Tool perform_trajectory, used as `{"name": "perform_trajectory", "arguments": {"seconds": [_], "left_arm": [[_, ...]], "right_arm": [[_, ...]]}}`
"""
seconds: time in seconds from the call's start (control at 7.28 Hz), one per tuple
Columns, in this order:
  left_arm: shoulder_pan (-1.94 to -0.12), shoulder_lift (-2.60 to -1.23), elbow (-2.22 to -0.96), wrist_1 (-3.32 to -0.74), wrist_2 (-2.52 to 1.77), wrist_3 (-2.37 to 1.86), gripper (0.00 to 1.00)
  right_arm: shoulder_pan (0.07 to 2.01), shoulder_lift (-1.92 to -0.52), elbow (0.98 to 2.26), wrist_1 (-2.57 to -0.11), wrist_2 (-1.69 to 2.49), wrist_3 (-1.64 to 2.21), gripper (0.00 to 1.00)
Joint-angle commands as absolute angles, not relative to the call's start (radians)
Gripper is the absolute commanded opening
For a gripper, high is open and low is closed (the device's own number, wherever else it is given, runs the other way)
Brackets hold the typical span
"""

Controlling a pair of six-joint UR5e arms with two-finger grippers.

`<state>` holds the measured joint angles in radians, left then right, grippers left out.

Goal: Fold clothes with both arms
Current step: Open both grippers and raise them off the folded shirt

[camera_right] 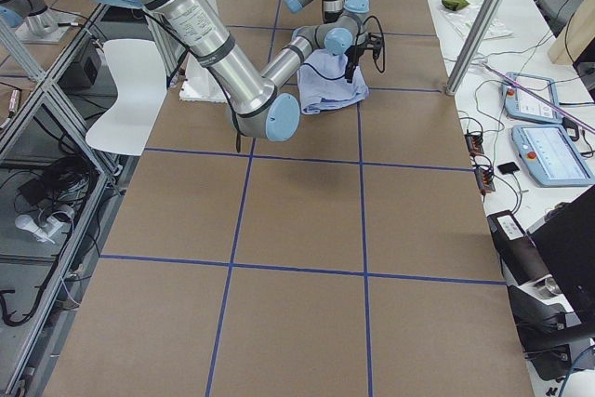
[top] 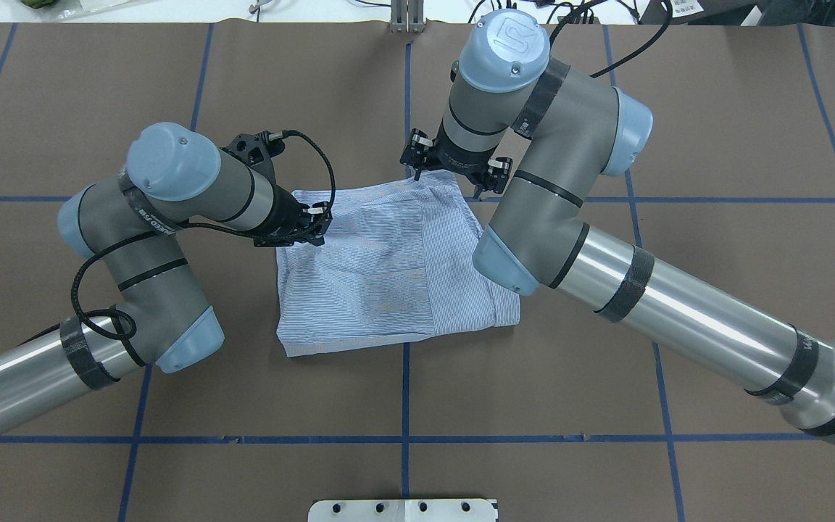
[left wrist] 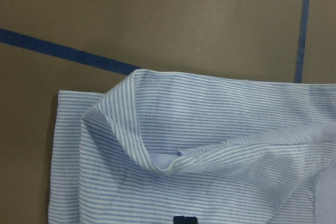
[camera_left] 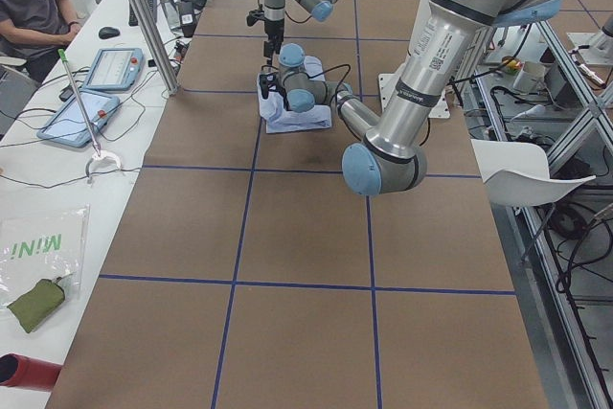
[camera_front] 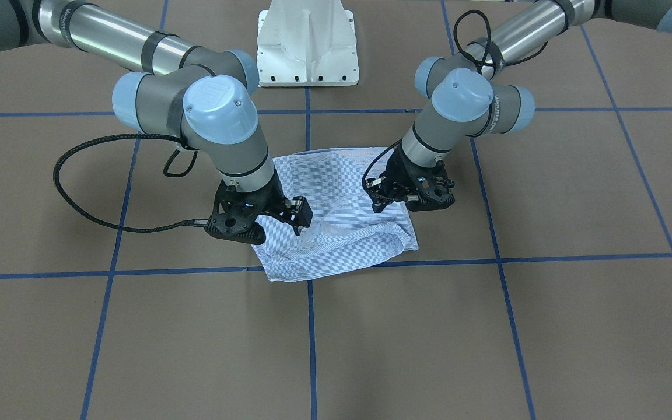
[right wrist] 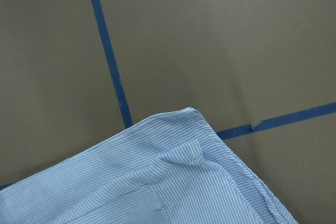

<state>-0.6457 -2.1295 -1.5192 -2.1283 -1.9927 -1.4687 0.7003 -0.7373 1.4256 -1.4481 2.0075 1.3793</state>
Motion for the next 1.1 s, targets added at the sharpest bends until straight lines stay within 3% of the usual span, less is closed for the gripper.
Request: {"name": "perform_trajectory", "arguments": {"seconds": [0.0,0.55,0.96], "left_arm": [[-0.652,-2.186,-1.424,-2.149,-1.987,-1.468,0.00],[-0.765,-2.249,-1.247,-2.221,-1.987,-1.367,0.00],[-0.811,-2.273,-1.219,-2.250,-1.997,-1.333,0.00]], "right_arm": [[0.706,-0.738,1.427,-1.448,2.005,1.371,0.99],[0.732,-0.744,1.428,-1.447,2.005,1.336,1.00],[0.794,-0.797,1.463,-1.453,2.014,1.234,1.00]]}}
